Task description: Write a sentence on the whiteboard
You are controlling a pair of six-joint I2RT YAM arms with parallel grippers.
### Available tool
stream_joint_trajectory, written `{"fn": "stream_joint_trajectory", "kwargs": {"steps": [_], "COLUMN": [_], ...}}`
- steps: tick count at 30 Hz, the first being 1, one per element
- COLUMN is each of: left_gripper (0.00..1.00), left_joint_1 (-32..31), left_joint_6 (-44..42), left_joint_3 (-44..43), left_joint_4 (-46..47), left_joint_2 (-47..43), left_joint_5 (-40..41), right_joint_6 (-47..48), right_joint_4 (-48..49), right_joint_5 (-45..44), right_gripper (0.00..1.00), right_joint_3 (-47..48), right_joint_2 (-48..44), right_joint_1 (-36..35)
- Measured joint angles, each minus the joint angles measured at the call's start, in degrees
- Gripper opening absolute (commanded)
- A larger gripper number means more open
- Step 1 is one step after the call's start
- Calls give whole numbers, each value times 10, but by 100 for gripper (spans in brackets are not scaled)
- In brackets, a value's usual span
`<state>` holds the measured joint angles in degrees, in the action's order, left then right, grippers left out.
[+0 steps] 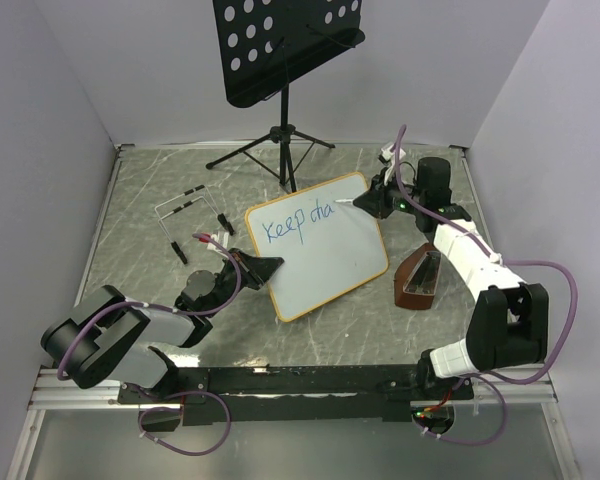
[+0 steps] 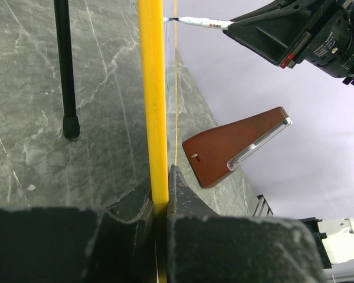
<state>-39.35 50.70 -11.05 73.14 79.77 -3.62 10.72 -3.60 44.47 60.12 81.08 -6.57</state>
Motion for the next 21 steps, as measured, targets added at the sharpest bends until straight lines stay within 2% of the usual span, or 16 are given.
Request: {"fn": "stream_joint_trajectory", "kwargs": {"steps": [21], "left_gripper": [1], "left_joint_1": [0], "left_joint_6": [2], "left_joint_3": [0], "left_joint_4": [-1], "left_joint_2": [0], "left_joint_5": [1], "right_joint_6": [32], "right_joint_4": [-33], "right_joint_5": [19], "right_gripper": [0], "right_joint_3": [7], "right_joint_2": [4], "right_joint_1": [-10]}}
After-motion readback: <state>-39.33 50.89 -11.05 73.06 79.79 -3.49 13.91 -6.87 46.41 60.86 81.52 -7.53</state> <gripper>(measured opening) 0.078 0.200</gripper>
